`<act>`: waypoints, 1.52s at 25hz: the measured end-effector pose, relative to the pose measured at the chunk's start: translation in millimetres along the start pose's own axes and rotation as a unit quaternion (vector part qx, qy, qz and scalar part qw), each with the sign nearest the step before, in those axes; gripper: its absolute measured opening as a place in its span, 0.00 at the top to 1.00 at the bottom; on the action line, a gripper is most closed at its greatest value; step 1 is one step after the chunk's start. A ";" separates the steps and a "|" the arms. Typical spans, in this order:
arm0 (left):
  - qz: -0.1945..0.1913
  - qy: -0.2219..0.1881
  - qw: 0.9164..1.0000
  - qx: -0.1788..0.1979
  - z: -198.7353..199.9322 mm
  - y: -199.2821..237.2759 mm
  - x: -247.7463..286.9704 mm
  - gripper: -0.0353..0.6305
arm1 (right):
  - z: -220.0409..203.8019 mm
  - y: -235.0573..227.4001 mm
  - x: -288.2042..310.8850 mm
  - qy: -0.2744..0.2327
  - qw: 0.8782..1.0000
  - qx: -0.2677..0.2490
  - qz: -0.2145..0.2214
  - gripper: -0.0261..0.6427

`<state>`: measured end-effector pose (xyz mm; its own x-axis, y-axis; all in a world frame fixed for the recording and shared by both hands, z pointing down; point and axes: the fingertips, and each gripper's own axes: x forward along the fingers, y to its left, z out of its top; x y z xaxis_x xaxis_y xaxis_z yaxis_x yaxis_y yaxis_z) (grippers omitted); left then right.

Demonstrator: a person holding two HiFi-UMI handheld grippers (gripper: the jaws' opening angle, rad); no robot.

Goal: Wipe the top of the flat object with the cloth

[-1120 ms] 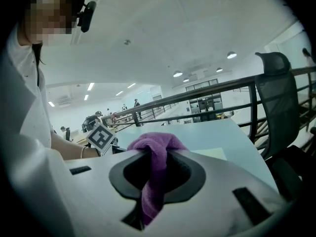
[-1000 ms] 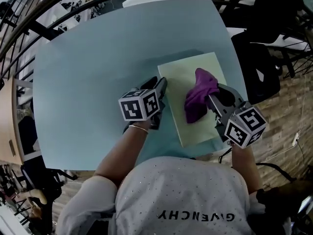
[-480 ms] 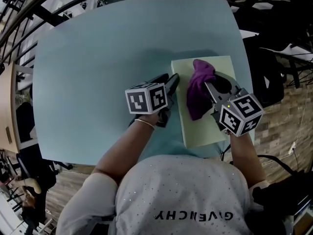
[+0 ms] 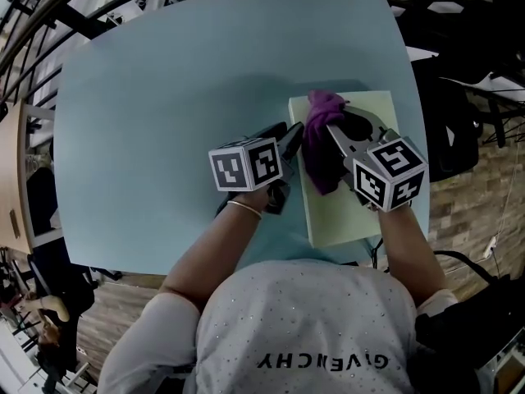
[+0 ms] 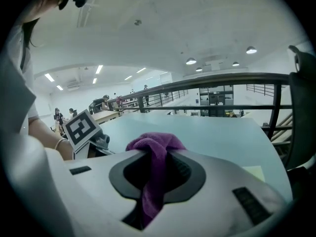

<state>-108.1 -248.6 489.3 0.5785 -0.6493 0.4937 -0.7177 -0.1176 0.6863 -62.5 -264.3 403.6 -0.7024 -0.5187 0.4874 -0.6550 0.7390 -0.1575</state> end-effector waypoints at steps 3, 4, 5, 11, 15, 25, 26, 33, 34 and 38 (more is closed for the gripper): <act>0.000 -0.002 1.000 -0.002 -4.7 -4.6 4.2 0.67 | -3.6 -3.2 -2.2 0.002 1.000 -0.003 0.007 0.89; 0.000 -0.002 1.000 -0.003 -5.0 -6.2 5.6 0.67 | -3.7 -3.9 -1.7 0.003 1.000 -0.004 0.012 0.89; 0.001 -0.002 1.000 -0.005 -5.0 -7.3 6.6 0.65 | -3.6 -3.6 0.0 0.005 1.000 -0.003 0.019 0.89; 0.016 -0.003 0.999 -0.028 -3.5 -7.0 7.0 0.65 | -4.5 12.9 28.7 0.026 0.996 -0.017 0.087 0.89; 0.032 -0.001 0.999 -0.021 -2.2 -7.3 5.8 0.68 | -10.1 18.7 48.2 0.059 0.992 -0.048 0.105 0.89; 0.052 -0.025 0.998 -0.023 -4.9 -3.4 -1.1 0.68 | -40.2 -14.1 47.6 0.123 0.987 -0.097 0.027 0.89; 0.052 -0.025 0.998 -0.026 -5.9 -2.8 -1.7 0.68 | -41.7 -15.5 45.4 0.124 0.987 -0.098 0.022 0.89; 0.052 -0.031 0.997 -0.044 -5.4 1.2 -2.2 0.63 | -47.3 -56.6 22.7 0.132 0.986 -0.090 -0.039 0.89; 0.055 -0.031 0.997 -0.039 -5.0 0.7 -2.7 0.63 | -48.0 -64.2 18.0 0.131 0.987 -0.084 -0.048 0.89; 0.066 -0.036 0.997 -0.018 -5.4 -2.5 -3.9 0.63 | -52.0 -86.5 -0.4 0.119 0.989 -0.053 -0.070 0.89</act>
<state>-106.5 -241.7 488.5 0.4506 -0.7095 0.5418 -0.7701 -0.0020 0.6379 8.9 -305.6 461.7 -0.5135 -0.5125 0.6882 -0.6995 0.7146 0.0102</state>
